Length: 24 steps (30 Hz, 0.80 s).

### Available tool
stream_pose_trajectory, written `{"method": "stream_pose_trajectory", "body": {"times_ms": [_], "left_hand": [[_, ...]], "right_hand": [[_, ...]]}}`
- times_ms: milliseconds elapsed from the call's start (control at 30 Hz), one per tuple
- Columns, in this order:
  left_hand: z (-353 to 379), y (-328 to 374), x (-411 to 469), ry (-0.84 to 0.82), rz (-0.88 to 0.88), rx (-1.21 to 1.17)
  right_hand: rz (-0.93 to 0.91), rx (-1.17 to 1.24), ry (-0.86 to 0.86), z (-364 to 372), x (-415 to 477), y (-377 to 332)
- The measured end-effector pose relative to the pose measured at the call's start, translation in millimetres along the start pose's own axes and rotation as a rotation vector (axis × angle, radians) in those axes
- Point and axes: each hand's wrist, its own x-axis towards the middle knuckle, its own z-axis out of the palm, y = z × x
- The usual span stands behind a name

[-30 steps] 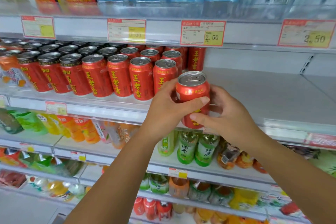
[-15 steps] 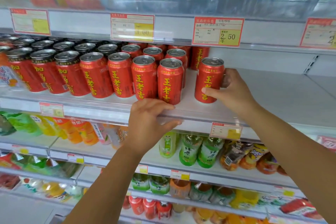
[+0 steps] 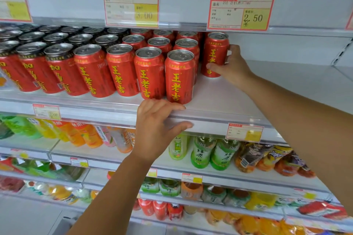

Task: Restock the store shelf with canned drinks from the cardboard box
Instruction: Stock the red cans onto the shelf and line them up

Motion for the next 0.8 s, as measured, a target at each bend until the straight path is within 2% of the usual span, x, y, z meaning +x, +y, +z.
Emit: {"method": "stream_pose_trajectory", "body": {"times_ms": [400,567,633,733,800], "left_hand": [[0,-3,0,-0.004,0.014,0.012],[-4,2,1,-0.043,-0.016,0.002],[-7,4,4,-0.07,-0.024,0.012],[-13,12,7,-0.046,-0.013,0.026],[-15,29,2,0.042,0.031,0.027]], "right_hand": [[-0.022,0.046,0.035,18,15,5],[0.068,0.056,-0.036,7,-1,-5],[0.09,-0.026,-0.091,-6,-15,-14],[0.009,-0.13,-0.144,-38,-49,-21],[-0.06,-0.085,-0.065,-61,-83,-17]]}}
